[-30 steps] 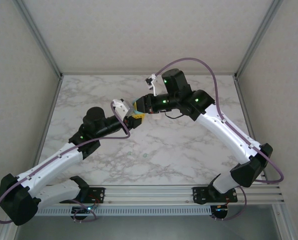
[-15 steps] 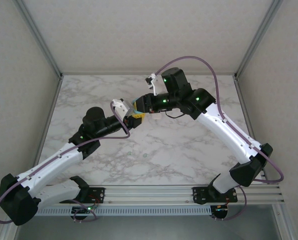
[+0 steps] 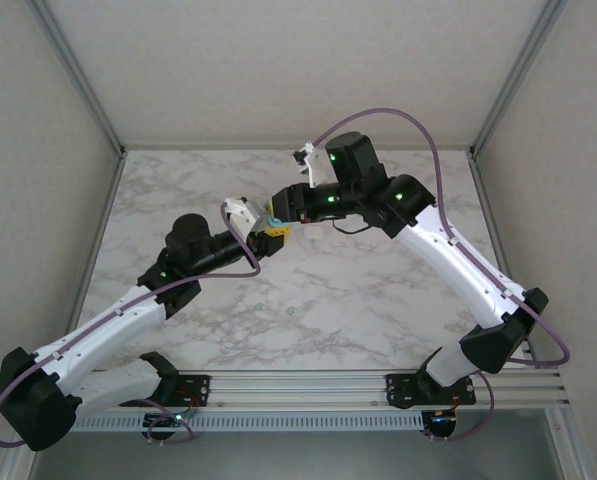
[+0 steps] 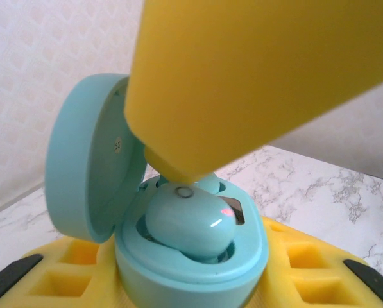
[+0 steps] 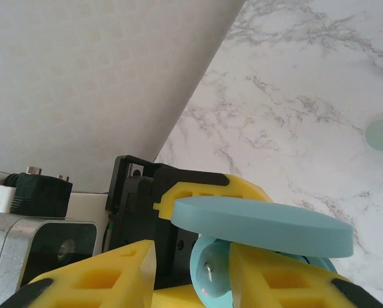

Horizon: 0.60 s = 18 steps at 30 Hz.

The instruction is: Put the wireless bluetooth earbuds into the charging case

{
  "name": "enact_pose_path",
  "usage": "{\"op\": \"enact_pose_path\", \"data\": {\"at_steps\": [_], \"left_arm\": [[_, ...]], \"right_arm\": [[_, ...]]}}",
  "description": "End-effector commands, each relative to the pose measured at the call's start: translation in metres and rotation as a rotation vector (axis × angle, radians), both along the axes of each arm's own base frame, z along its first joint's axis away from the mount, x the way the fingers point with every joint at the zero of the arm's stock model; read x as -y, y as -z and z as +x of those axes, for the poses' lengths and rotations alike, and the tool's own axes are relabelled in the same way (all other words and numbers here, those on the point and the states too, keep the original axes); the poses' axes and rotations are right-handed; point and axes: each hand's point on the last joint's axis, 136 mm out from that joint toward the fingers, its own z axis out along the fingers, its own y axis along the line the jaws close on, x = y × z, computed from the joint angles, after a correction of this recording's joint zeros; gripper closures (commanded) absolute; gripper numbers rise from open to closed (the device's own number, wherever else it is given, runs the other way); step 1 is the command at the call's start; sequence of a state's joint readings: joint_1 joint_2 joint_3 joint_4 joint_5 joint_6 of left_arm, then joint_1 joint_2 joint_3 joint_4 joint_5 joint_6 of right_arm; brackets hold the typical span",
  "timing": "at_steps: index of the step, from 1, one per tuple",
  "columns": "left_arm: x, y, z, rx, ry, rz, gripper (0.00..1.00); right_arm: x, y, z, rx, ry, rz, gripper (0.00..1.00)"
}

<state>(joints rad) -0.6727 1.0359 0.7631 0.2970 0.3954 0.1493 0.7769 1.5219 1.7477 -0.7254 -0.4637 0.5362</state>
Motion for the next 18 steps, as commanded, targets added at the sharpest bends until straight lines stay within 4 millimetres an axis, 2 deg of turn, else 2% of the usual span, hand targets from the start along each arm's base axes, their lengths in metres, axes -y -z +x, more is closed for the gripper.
{"op": "enact_pose_path", "data": {"at_steps": [1,7,10,15,18], "left_arm": [[0.002,-0.025,-0.006,0.045,0.018,-0.058,0.91],[0.001,-0.026,-0.006,0.047,0.013,-0.057,0.91],[0.000,-0.027,-0.007,0.048,0.014,-0.054,0.91],[0.000,-0.028,-0.011,0.046,0.032,-0.050,0.91],[0.002,-0.030,-0.016,0.039,0.059,-0.046,0.91]], "right_arm": [[0.006,-0.024,-0.006,0.050,0.005,0.036,0.64],[0.012,-0.039,-0.012,0.090,0.005,0.064,0.63],[0.024,-0.049,-0.012,0.151,0.042,0.066,0.63],[0.057,-0.045,0.021,0.204,0.261,-0.022,0.61],[0.058,-0.039,0.038,0.166,0.287,-0.030,0.58]]}}
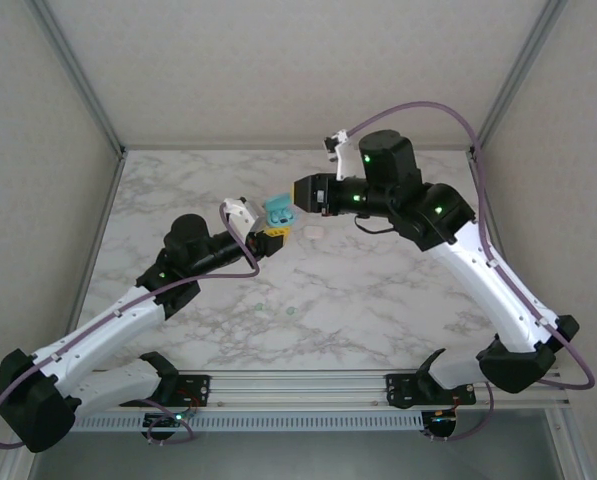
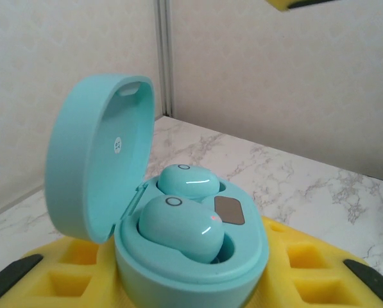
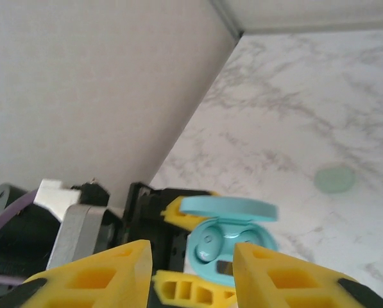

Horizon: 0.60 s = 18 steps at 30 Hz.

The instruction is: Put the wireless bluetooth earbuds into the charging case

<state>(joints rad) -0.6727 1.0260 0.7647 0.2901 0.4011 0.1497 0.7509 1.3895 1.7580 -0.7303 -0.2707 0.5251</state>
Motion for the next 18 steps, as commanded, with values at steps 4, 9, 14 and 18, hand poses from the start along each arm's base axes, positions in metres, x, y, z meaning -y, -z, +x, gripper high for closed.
{"op": "enact_pose_path", "data": {"at_steps": [4,9,14,18], "left_arm": [[0.003,-0.029,-0.020,0.030,0.076,-0.035,0.91],[0.002,-0.031,-0.024,0.030,0.086,-0.032,0.91],[-0.001,-0.035,-0.020,0.019,0.054,-0.049,0.91],[-0.001,-0.040,-0.015,0.016,0.035,-0.076,0.91]], "right_arm": [[-0.001,0.021,0.043,-0.093,0.086,-0.041,0.55],[-0.023,0.034,0.052,-0.186,-0.002,-0.032,0.53],[-0.036,0.044,0.032,-0.243,-0.144,-0.016,0.54],[-0.029,0.050,0.012,-0.264,-0.189,-0.003,0.51]]}}
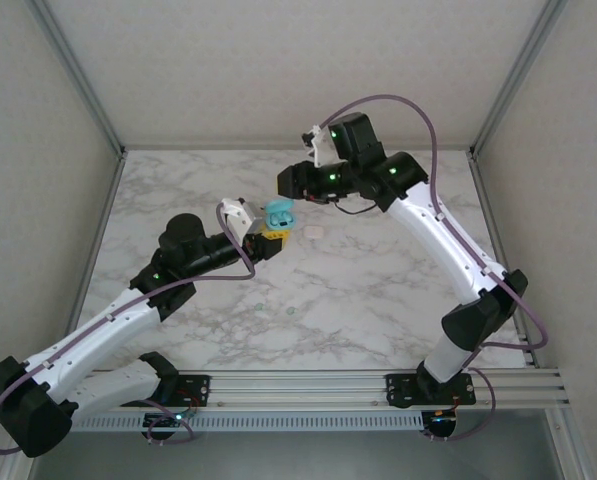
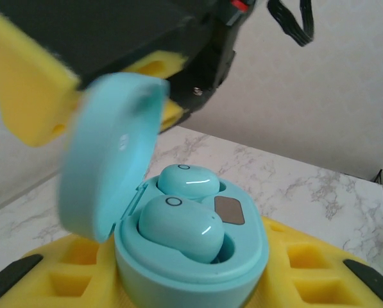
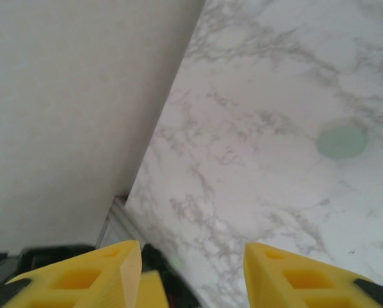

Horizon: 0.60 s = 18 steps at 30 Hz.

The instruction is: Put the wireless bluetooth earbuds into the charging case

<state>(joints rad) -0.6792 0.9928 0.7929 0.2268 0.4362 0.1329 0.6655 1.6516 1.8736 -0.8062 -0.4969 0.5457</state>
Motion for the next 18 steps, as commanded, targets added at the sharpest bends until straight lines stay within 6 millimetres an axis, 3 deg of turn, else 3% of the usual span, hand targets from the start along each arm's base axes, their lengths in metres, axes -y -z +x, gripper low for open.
{"op": "enact_pose_path", "data": {"at_steps": [1,10,18], "left_arm": [[0.000,-0.031,-0.002,0.033,-0.007,-0.073,0.91],[0.006,-0.042,-0.005,0.038,0.039,-0.105,0.90],[0.010,-0.057,-0.010,0.049,0.080,-0.155,0.90]], "right_arm": [[0.007,-0.013,-0.033,-0.009,-0.092,0.058,0.50],[0.012,-0.021,-0.057,-0.117,-0.180,0.276,0.38],[0.002,-0.020,-0.072,-0.255,-0.298,0.403,0.41]]}}
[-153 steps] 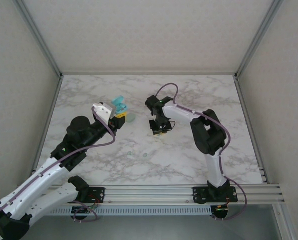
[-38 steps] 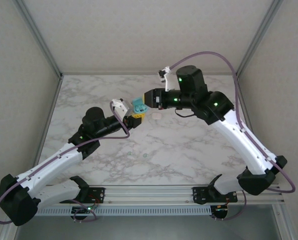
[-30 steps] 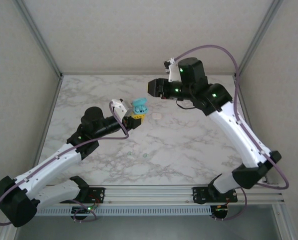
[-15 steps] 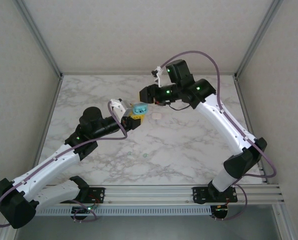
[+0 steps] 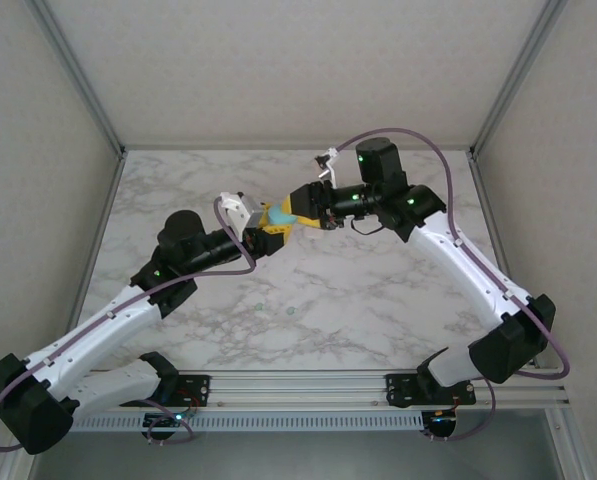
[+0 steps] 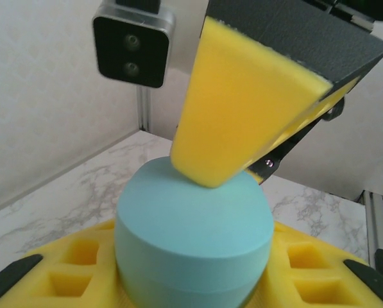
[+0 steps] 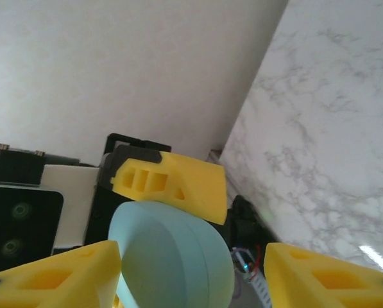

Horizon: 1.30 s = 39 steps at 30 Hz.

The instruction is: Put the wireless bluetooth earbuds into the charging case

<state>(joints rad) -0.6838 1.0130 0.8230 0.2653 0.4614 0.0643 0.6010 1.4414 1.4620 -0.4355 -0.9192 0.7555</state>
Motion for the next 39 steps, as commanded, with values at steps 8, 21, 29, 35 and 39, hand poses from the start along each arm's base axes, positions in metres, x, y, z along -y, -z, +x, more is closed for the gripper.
{"op": "enact_pose_path", "data": {"at_steps": [8,21,29,35,39], "left_arm": [[0.003,-0.039,-0.005,0.083,0.031,-0.087,0.90],[0.000,-0.014,0.003,0.025,-0.020,0.018,0.69],[-0.001,0.016,0.012,-0.068,-0.056,0.084,0.39],[-0.006,0.026,0.023,-0.121,-0.125,0.080,0.35],[-0.017,0.025,0.030,-0.133,-0.206,0.063,0.33]], "right_arm": [[-0.006,-0.015,-0.023,-0.095,-0.140,0.123,0.51],[0.006,0.003,0.002,-0.019,0.041,0.039,0.81],[0.026,0.012,0.030,0.019,0.223,0.070,0.86],[0.076,0.048,0.062,-0.005,0.454,0.011,0.87],[0.114,0.093,0.078,-0.067,0.586,-0.079,0.87]]}}
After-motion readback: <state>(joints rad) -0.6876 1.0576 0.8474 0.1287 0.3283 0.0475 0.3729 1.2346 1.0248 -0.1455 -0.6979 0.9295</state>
